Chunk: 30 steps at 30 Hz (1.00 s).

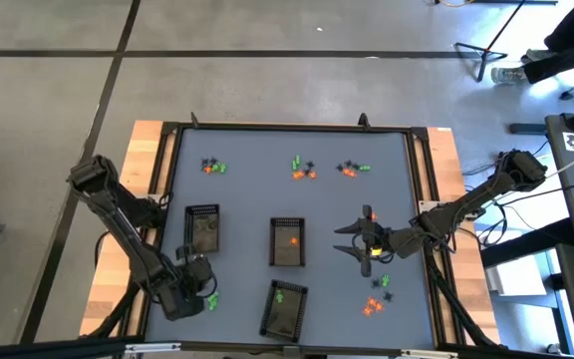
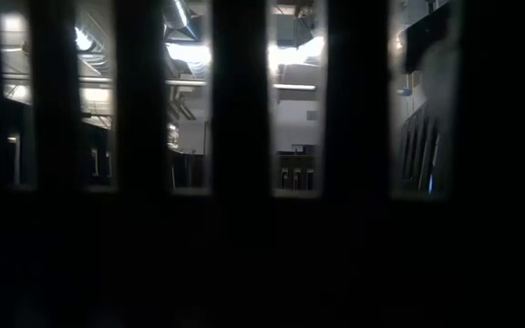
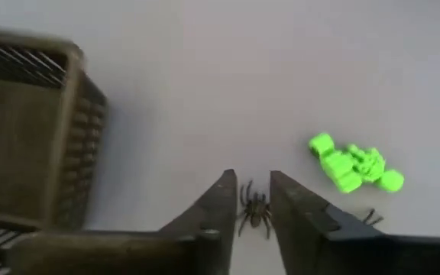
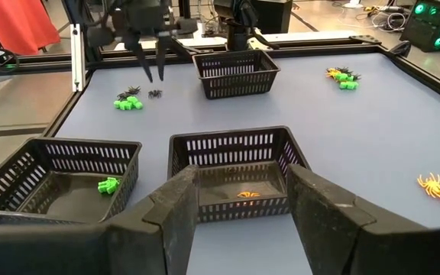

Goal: Sort Halloween decoration
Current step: Put the black spider toy into the top left black basket

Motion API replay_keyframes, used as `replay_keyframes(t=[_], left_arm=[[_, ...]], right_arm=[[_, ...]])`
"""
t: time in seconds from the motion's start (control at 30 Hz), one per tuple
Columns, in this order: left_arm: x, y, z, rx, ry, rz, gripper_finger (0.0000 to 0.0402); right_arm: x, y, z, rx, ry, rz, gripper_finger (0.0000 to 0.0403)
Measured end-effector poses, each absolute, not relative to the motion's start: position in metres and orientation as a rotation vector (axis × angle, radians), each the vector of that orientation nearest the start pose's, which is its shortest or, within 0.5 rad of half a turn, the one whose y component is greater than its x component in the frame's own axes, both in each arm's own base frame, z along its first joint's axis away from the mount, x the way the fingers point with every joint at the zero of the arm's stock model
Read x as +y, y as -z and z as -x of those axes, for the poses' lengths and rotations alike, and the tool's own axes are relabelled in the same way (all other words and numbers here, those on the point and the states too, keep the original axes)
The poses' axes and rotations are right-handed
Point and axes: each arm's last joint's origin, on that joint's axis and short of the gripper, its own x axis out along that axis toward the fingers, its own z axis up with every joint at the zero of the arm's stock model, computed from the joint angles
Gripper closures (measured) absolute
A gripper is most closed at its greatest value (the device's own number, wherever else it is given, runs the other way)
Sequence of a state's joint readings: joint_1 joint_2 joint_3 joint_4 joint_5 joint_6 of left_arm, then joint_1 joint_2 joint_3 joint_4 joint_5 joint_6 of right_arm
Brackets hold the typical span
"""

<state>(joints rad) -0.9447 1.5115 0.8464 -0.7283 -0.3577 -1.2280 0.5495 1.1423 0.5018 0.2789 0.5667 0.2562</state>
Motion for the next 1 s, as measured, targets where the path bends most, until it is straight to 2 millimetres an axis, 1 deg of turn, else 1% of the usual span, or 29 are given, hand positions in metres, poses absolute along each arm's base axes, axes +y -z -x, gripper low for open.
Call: replay_keyframes(t=[0.23,0.4,0.57,0.73,1.0], left_arm=[[-0.201,-0.166,-0.155,1.237,-0.204,0.254,0.0245],[-0.2,-0.164,-0.154,1.24,-0.205,0.252,0.0193],[-0.195,-0.152,-0.15,1.242,-0.201,0.244,0.0152],[-0.19,-0.139,-0.146,1.258,-0.186,0.259,0.0134],[-0.186,-0.129,-0.143,1.233,-0.171,0.274,0.0136]], right_arm=[[0.106,-0.213,-0.203,0.301,0.056,-0.063,0.0207],[0.106,-0.213,-0.203,0.301,0.056,-0.063,0.0207],[0.106,-0.213,-0.203,0.301,0.055,-0.063,0.0207],[0.106,-0.213,-0.203,0.301,0.055,-0.063,0.0207],[0.106,-0.213,-0.203,0.3,0.056,-0.064,0.0207]])
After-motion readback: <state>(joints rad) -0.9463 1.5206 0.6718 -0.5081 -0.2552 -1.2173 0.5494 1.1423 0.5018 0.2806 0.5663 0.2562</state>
